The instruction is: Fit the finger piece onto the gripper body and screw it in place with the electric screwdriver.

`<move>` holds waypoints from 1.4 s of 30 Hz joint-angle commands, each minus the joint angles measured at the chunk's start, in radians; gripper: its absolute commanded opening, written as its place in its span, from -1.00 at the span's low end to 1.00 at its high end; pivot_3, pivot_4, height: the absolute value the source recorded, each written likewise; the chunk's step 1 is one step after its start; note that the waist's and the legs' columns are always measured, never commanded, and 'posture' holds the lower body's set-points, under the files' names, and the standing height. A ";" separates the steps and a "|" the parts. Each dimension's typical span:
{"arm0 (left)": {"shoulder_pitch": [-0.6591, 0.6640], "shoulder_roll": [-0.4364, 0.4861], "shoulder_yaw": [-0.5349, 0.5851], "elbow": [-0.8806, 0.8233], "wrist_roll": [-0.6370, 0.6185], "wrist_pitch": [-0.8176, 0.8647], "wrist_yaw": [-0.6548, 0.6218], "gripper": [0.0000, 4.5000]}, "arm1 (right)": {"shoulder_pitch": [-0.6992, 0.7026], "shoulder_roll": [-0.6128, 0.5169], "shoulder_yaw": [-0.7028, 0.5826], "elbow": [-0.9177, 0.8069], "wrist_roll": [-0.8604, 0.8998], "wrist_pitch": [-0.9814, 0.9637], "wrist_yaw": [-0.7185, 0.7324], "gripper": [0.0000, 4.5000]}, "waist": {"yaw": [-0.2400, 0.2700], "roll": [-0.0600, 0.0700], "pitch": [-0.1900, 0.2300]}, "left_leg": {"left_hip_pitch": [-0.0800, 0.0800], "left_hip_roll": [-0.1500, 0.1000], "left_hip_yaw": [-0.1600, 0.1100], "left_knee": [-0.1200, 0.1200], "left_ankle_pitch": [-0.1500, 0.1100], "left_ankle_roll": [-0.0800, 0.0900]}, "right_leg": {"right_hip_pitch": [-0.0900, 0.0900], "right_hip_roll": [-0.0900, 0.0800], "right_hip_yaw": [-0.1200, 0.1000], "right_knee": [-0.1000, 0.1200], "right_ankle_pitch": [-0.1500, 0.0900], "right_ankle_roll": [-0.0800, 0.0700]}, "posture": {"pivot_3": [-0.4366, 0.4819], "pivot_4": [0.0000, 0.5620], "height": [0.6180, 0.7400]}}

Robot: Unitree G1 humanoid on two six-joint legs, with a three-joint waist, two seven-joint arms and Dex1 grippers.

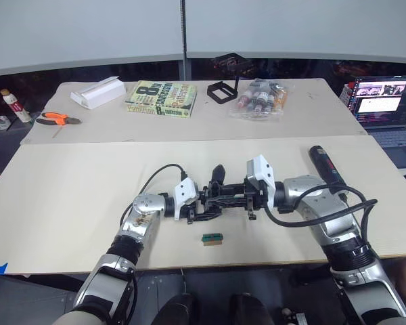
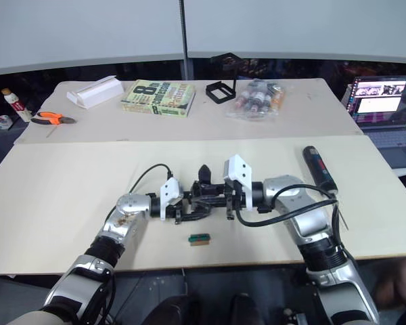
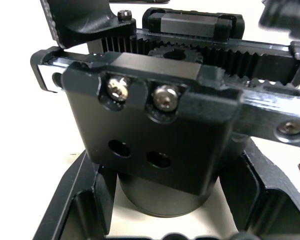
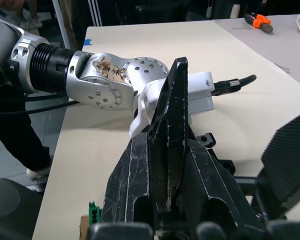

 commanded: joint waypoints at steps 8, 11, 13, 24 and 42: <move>-0.002 -0.001 -0.004 -0.004 0.008 -0.007 0.013 0.04 | -0.016 0.007 -0.002 0.013 -0.037 -0.035 -0.002 -0.83 | 0.000 0.000 0.000 | 0.000 0.000 0.000 0.000 0.000 0.000 | 0.000 0.000 -0.001 0.000 0.000 0.000 | -0.05 -0.47 1.00; -0.001 0.000 -0.005 -0.008 0.008 -0.006 0.011 0.04 | -0.011 0.001 -0.006 0.012 -0.044 -0.028 -0.007 -0.83 | 0.000 0.000 0.000 | 0.000 0.000 0.000 0.000 0.000 0.000 | 0.000 0.000 -0.001 0.000 0.000 0.000 | -0.05 -0.47 1.00; 0.000 0.000 -0.006 -0.009 0.009 -0.005 0.011 0.04 | -0.008 -0.002 -0.007 0.008 -0.045 -0.021 -0.008 -0.83 | 0.000 0.000 0.000 | 0.000 0.000 0.000 0.000 0.000 0.000 | 0.000 0.000 -0.001 0.000 0.000 0.000 | -0.05 -0.47 1.00; 0.000 -0.002 -0.008 -0.013 0.009 -0.002 0.011 0.04 | 0.016 -0.031 0.004 -0.021 -0.040 0.036 -0.001 -0.83 | 0.000 0.000 0.000 | 0.000 0.000 0.000 0.000 0.000 0.000 | 0.001 0.000 -0.001 0.000 0.000 0.000 | -0.05 -0.47 1.00; 0.013 0.001 -0.016 -0.026 0.010 -0.001 0.009 0.04 | 0.025 -0.012 -0.020 -0.053 -0.008 0.015 0.004 -0.83 | -0.006 0.000 0.000 | 0.002 0.000 -0.001 0.000 0.000 0.000 | 0.002 0.000 -0.001 0.000 0.000 0.000 | -0.05 -0.47 1.00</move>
